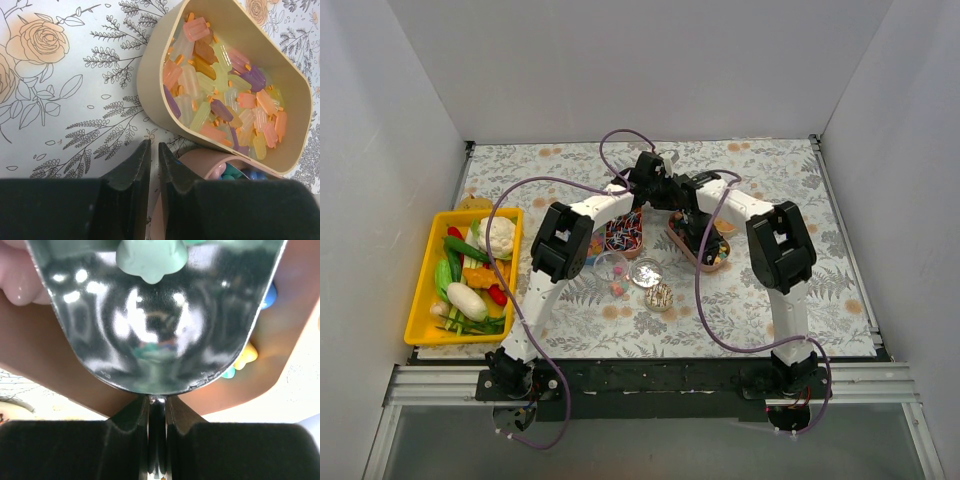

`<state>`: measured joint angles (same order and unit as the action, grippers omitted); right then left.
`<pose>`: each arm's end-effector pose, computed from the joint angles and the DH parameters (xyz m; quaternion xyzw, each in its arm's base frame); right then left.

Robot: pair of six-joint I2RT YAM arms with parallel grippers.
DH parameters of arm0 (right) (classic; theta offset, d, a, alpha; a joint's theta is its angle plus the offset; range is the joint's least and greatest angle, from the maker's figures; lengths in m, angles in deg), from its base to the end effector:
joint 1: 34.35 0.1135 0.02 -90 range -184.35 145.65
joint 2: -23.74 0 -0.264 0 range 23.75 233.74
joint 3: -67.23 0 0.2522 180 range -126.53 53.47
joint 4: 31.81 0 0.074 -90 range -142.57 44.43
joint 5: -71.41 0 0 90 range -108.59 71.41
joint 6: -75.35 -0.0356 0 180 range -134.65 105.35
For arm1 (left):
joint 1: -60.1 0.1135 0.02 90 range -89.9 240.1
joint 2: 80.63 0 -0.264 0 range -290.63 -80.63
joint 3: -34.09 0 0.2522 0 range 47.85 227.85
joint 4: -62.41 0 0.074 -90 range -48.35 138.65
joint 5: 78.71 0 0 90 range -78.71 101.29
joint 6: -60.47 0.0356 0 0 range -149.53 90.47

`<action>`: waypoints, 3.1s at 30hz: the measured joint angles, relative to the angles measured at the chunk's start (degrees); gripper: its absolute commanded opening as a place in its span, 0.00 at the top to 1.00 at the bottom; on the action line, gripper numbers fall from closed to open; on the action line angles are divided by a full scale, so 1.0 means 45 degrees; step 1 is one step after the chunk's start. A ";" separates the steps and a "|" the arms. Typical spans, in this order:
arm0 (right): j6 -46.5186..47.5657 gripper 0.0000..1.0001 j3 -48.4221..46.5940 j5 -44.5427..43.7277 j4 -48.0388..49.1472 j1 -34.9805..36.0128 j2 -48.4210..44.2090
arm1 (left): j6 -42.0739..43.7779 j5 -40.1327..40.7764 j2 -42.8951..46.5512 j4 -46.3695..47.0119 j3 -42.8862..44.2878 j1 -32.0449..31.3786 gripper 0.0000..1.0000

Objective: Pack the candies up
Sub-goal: Scoop the fake candies from the storage box, then place the fake candies in the packing bottle.

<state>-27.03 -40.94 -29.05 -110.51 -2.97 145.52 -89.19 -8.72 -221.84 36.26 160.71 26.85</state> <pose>0.3447 0.2026 0.1697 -0.1661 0.9817 -0.0921 0.0153 0.4543 -0.3124 0.1452 -0.1340 0.8881 -0.4063 0.1683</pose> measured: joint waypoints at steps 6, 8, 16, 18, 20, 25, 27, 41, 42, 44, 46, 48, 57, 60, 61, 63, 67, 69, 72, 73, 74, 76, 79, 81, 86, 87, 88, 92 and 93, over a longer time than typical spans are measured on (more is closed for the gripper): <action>0.0107 0.99 0.1059 -0.0248 0.0981 0.0053 -0.0806 | -0.0049 0.0000 0.0044 -0.0015 0.0000 -0.0034 0.89; 0.0141 0.99 0.1394 -0.0350 0.1336 0.0053 -0.1073 | -0.0073 0.0010 0.0068 -0.0019 -0.0005 -0.0044 0.88; 0.0291 0.99 0.2273 -0.0447 0.2419 0.0053 -0.2050 | -0.0170 0.0447 0.0325 -0.0287 -0.0005 -0.0073 0.73; 0.0291 0.99 0.2399 -0.0442 0.2550 0.0058 -0.2404 | -0.0175 0.0704 0.0471 -0.0398 -0.0005 -0.0049 0.69; 0.0282 0.99 0.2497 -0.0374 0.2526 0.0087 -0.2963 | -0.0165 0.1025 0.0670 -0.0549 -0.0005 -0.0024 0.64; 0.0272 0.99 0.2623 -0.0160 0.2370 0.0291 -0.4415 | -0.0024 0.1928 0.1277 -0.0865 -0.0005 0.0063 0.58; 0.0267 0.99 0.2628 -0.0058 0.2166 0.0486 -0.4818 | 0.0024 0.2312 0.1588 -0.1059 -0.0005 0.0112 0.55; -0.0670 0.99 0.3599 0.1263 0.0534 0.2943 -0.7028 | -0.0185 0.4211 0.6829 -0.2195 -0.3240 0.1724 0.28; -0.0782 0.99 0.3594 0.1433 0.0447 0.3147 -0.7043 | -0.0233 0.4289 0.7281 -0.2205 -0.3609 0.1914 0.24; -0.0971 0.99 0.3507 0.1899 0.0204 0.3497 -0.7033 | -0.0384 0.4503 0.8194 -0.2283 -0.4483 0.2229 0.15; -0.1156 0.99 0.3143 0.2390 -0.0136 0.3827 -0.6941 | -0.0583 0.4707 0.9102 -0.2458 -0.5421 0.2453 0.09; -0.1297 0.99 0.2574 0.2914 -0.0379 0.4114 -0.6766 | -0.0777 0.4843 0.9826 -0.2667 -0.6198 0.2560 0.02; -0.1627 0.99 0.0418 0.4041 -0.0743 0.5343 -0.5217 | -0.1409 0.5372 1.2274 -0.3473 -0.8956 0.2943 0.02; -0.1676 0.99 0.0228 0.4469 -0.0860 0.5688 -0.4726 | -0.1520 0.5527 1.2823 -0.3619 -0.9510 0.3045 0.02; -0.1700 0.99 0.0165 0.4648 -0.0894 0.5785 -0.4561 | -0.1535 0.5610 1.2983 -0.3696 -0.9646 0.3075 0.02; -0.1749 0.99 0.0083 0.5027 -0.0908 0.5897 -0.4289 | -0.1569 0.5746 1.3240 -0.3793 -0.9874 0.3133 0.02; -0.1860 0.99 -0.0107 0.5979 -0.0957 0.5940 -0.3764 | -0.1579 0.5969 1.3614 -0.3910 -1.0253 0.3196 0.02; -0.1894 0.99 -0.0219 0.6455 -0.0971 0.5940 -0.3468 | -0.1598 0.6028 1.3755 -0.3920 -1.0414 0.3201 0.02; -0.1943 0.99 -0.0389 0.7038 -0.1059 0.5935 -0.3099 | -0.1622 0.6037 1.3906 -0.3915 -1.0584 0.3201 0.02; -0.1972 0.99 -0.0486 0.7203 -0.1122 0.5931 -0.2997 | -0.1627 0.6037 1.3979 -0.3915 -1.0661 0.3201 0.02; -0.1991 0.99 -0.0549 0.7388 -0.1137 0.5897 -0.2885 | -0.1632 0.6037 1.4032 -0.3910 -1.0729 0.3201 0.02; -0.2074 0.99 -0.0588 0.7713 -0.1141 0.5838 -0.2720 | -0.1651 0.6037 1.4100 -0.3920 -1.0817 0.3201 0.02; -0.2259 0.99 -0.0583 0.8257 -0.1098 0.5668 -0.2589 | -0.1666 0.6037 1.4129 -0.3920 -1.0836 0.3201 0.02; -0.2336 0.99 -0.0583 0.8592 -0.1015 0.5479 -0.2589 | -0.1666 0.6037 1.4183 -0.3920 -1.0836 0.3201 0.02; -0.2633 0.99 -0.0529 0.9544 -0.0695 0.5076 -0.2589 | -0.1661 0.6033 1.4304 -0.3915 -1.0836 0.3201 0.02; -0.2715 0.99 -0.0466 0.9826 -0.0568 0.4993 -0.2589 | -0.1661 0.6033 1.4309 -0.3915 -1.0836 0.3201 0.02; -0.2812 0.99 -0.0374 1.0083 -0.0437 0.4930 -0.2589 | -0.1661 0.6033 1.4309 -0.3915 -1.0836 0.3201 0.02; -0.3220 0.99 0.0209 1.1239 -0.0097 0.4600 -0.2589 | -0.1661 0.6033 1.4309 -0.3915 -1.0836 0.3201 0.02; -0.3274 0.99 0.0301 1.1477 -0.0073 0.4541 -0.2589 | -0.1661 0.6033 1.4309 -0.3915 -1.0836 0.3201 0.02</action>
<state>-41.76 -39.59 22.60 -110.84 17.46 133.87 -96.67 18.42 -157.44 18.65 111.95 41.25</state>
